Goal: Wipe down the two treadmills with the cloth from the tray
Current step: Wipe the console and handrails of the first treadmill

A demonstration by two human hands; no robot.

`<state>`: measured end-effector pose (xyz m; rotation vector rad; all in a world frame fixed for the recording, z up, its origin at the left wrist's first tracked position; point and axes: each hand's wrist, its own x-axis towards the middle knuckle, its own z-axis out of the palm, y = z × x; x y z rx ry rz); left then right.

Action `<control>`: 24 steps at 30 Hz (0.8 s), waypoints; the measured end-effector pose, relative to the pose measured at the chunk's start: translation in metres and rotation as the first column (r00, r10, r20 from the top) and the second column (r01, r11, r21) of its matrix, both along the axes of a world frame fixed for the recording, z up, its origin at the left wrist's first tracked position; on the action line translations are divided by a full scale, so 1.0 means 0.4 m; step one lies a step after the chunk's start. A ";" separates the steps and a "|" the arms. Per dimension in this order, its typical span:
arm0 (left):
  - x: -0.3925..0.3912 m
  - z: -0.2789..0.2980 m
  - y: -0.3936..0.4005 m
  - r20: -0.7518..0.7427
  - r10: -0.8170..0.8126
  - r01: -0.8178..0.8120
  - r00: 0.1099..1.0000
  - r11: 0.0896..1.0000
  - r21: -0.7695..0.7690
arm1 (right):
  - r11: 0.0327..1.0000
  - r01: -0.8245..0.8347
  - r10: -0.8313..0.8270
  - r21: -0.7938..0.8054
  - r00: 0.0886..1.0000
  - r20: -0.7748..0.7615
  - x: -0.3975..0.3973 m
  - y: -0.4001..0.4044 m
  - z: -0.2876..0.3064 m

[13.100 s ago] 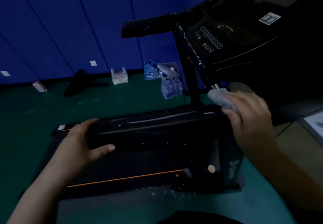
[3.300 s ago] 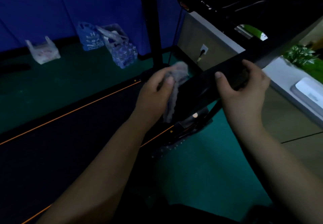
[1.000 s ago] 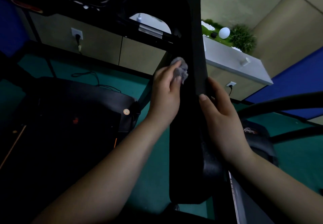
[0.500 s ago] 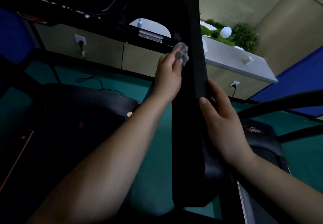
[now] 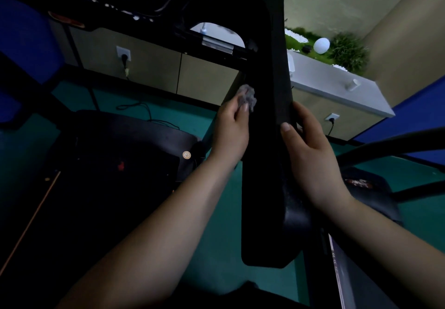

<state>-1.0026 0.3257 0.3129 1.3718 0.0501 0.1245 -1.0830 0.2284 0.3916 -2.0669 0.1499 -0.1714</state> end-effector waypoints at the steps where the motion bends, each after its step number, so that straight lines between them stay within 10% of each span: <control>1: 0.017 0.000 -0.001 -0.028 -0.018 0.018 0.999 1.000 -0.010 | 1.000 -0.001 0.001 -0.004 1.000 0.000 -0.001 0.001 0.002; 12: -0.355 -0.009 0.031 -0.177 -0.087 0.041 0.980 0.968 -0.249 | 0.998 -0.004 0.005 -0.060 1.000 0.018 0.000 0.002 0.010; 24: -0.330 0.024 0.023 -0.243 -0.017 -0.008 0.970 0.995 -0.103 | 0.998 -0.028 0.030 -0.057 0.999 0.034 -0.007 0.005 0.017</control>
